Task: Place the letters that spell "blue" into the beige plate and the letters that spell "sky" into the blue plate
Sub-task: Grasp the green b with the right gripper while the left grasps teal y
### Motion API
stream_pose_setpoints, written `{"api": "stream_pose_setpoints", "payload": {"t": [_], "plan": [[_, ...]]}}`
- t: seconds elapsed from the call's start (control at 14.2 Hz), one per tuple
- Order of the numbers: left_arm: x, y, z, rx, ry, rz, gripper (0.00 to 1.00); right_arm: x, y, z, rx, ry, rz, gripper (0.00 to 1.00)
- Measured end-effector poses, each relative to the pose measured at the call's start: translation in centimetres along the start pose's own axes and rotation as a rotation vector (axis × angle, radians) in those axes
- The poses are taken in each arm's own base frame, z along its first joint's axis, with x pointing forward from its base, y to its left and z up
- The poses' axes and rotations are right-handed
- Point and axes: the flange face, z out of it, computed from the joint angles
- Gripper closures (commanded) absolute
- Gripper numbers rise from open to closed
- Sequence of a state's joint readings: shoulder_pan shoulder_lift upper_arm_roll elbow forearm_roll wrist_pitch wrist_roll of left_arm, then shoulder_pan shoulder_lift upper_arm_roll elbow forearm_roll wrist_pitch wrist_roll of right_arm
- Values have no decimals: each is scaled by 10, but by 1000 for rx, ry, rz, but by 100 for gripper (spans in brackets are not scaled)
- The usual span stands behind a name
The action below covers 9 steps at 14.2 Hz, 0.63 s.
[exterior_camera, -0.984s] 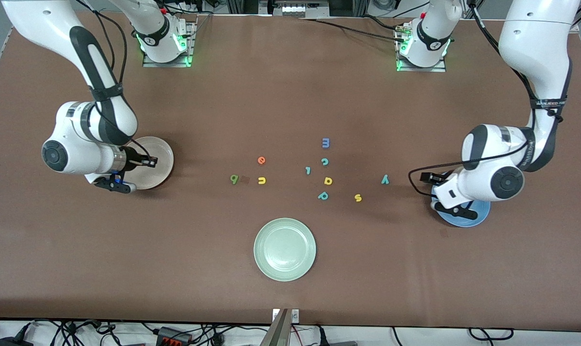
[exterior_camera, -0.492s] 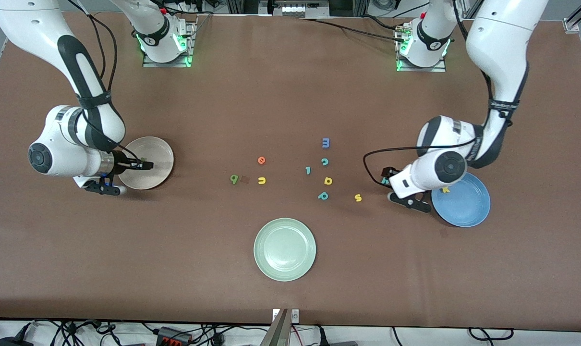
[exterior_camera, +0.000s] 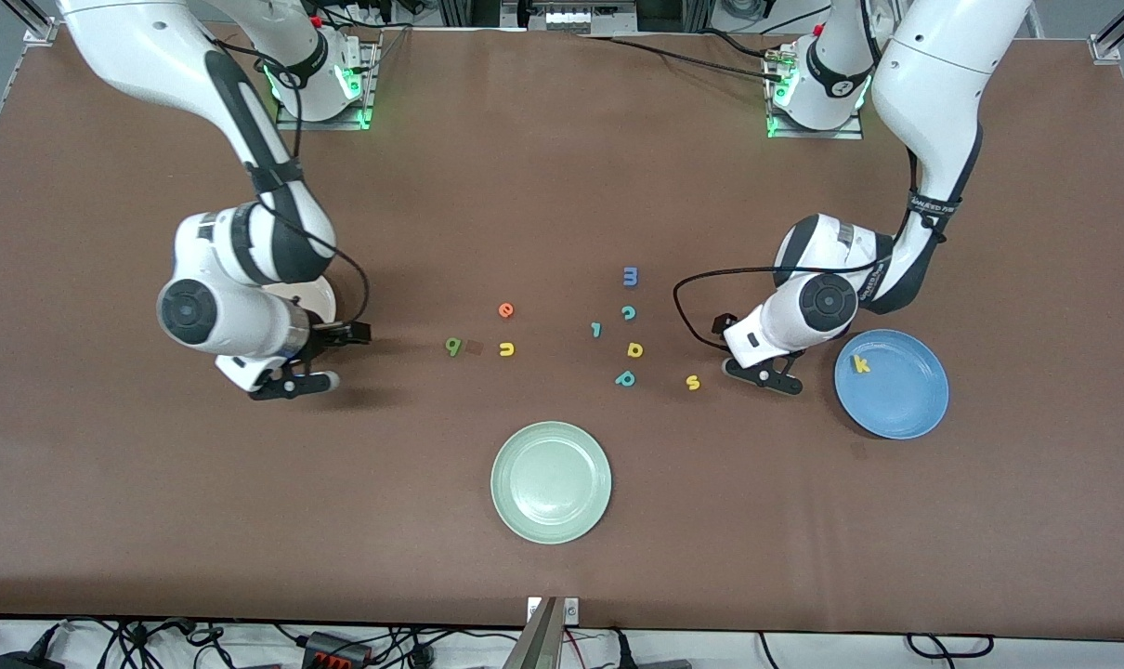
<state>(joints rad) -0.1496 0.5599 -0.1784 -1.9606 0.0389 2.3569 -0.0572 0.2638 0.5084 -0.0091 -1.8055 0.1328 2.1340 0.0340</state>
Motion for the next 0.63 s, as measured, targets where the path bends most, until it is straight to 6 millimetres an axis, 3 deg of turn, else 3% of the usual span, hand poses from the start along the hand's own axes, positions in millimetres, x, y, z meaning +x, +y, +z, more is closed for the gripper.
{"api": "stream_pose_setpoints", "payload": {"t": [0.14, 0.21, 0.35, 0.42, 0.63], "plan": [[1, 0, 4, -2, 6, -1, 52, -1, -37, 13, -23, -10, 21, 0], [1, 0, 6, -3, 7, -2, 62, -2, -54, 18, -30, -7, 43, 0], [1, 0, 7, -3, 8, -3, 74, -2, -85, 24, -40, 1, 113, 0], [1, 0, 7, -3, 10, -4, 75, 1, -97, 25, -41, 8, 161, 0], [3, -5, 4, 0, 17, -12, 88, 16, -111, 37, -39, 20, 354, 0]]}}
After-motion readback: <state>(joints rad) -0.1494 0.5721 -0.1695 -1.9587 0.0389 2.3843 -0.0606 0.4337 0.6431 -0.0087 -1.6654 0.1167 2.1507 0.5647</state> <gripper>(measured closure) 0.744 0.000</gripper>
